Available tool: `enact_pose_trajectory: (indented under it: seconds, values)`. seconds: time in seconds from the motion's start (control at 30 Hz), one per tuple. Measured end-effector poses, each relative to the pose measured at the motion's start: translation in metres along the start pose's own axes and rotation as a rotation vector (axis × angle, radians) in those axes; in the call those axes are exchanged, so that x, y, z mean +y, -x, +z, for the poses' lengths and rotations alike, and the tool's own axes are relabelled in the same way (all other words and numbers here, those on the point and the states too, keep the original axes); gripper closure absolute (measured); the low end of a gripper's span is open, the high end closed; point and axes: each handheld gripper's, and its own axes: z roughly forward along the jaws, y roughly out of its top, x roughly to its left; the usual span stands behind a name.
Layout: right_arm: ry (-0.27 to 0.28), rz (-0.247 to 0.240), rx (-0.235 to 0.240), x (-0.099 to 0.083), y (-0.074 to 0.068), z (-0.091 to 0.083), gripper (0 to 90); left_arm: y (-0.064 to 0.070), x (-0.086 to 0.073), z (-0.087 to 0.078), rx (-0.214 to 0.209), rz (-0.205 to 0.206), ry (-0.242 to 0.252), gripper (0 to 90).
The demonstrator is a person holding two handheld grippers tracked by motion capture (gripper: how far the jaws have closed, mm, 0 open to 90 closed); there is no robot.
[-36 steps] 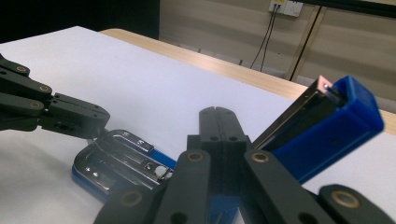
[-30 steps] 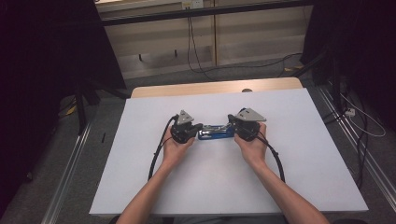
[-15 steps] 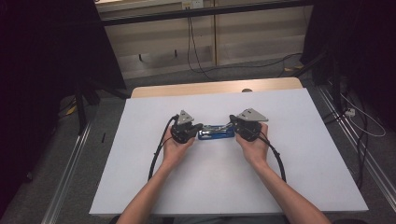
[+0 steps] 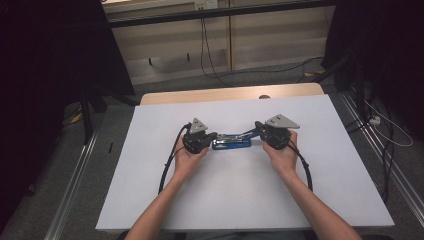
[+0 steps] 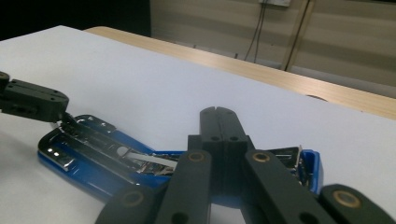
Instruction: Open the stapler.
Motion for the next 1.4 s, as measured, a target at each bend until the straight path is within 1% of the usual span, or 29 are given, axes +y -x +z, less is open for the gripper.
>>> enact_pose_trajectory:
  seconds: [0.07, 0.17, 0.27, 0.37, 0.43, 0.5, 0.63, 0.73, 1.0, 1.1, 1.17, 1.2, 1.3, 1.4]
  values:
    - [-0.003, -0.012, -0.004, -0.001, 0.002, -0.001, 90.0, 0.000, 0.000, 0.000, 0.000, -0.001, 0.000, 90.0]
    - [-0.010, -0.004, -0.004, -0.003, 0.005, -0.003, 90.0, 0.000, 0.000, 0.000, -0.002, -0.002, 0.002, 90.0]
    - [-0.009, -0.008, -0.005, -0.003, 0.007, -0.004, 90.0, 0.000, 0.000, 0.000, -0.002, -0.002, 0.002, 90.0]
    - [-0.024, -0.013, -0.006, -0.004, 0.008, -0.004, 90.0, 0.000, 0.000, 0.000, -0.001, -0.003, 0.002, 90.0]
    - [-0.031, -0.018, -0.012, -0.005, 0.010, -0.004, 90.0, 0.000, 0.000, 0.000, -0.001, -0.003, 0.001, 90.0]
    - [-0.035, -0.012, -0.026, -0.007, 0.011, -0.005, 90.0, 0.000, 0.000, 0.000, -0.002, -0.003, 0.002, 90.0]
    - [-0.056, -0.038, -0.032, -0.009, 0.014, -0.007, 90.0, 0.000, 0.000, 0.000, 0.002, 0.000, 0.000, 90.0]
    - [-0.070, -0.046, -0.036, -0.011, 0.017, -0.008, 90.0, 0.000, 0.000, 0.000, 0.001, -0.001, 0.000, 90.0]
    - [-0.080, -0.036, -0.023, -0.014, 0.016, -0.007, 90.0, 0.000, 0.000, 0.000, -0.002, -0.002, 0.002, 90.0]
    - [-0.096, -0.039, -0.020, -0.016, 0.014, -0.006, 90.0, 0.000, 0.000, 0.000, 0.000, -0.002, 0.000, 90.0]
    - [-0.095, -0.033, -0.018, -0.016, 0.015, -0.007, 90.0, 0.001, 0.000, 0.000, 0.009, 0.006, 0.001, 90.0]
    - [-0.095, -0.033, -0.019, -0.016, 0.016, -0.007, 90.0, 0.002, 0.001, 0.000, 0.020, 0.018, -0.001, 90.0]
    - [-0.092, -0.029, -0.024, -0.017, 0.018, -0.008, 90.0, 0.005, 0.001, 0.001, 0.034, 0.028, -0.006, 90.0]
    - [-0.087, -0.029, -0.022, -0.017, 0.021, -0.010, 90.0, 0.004, 0.001, 0.002, 0.031, 0.023, 0.000, 90.0]
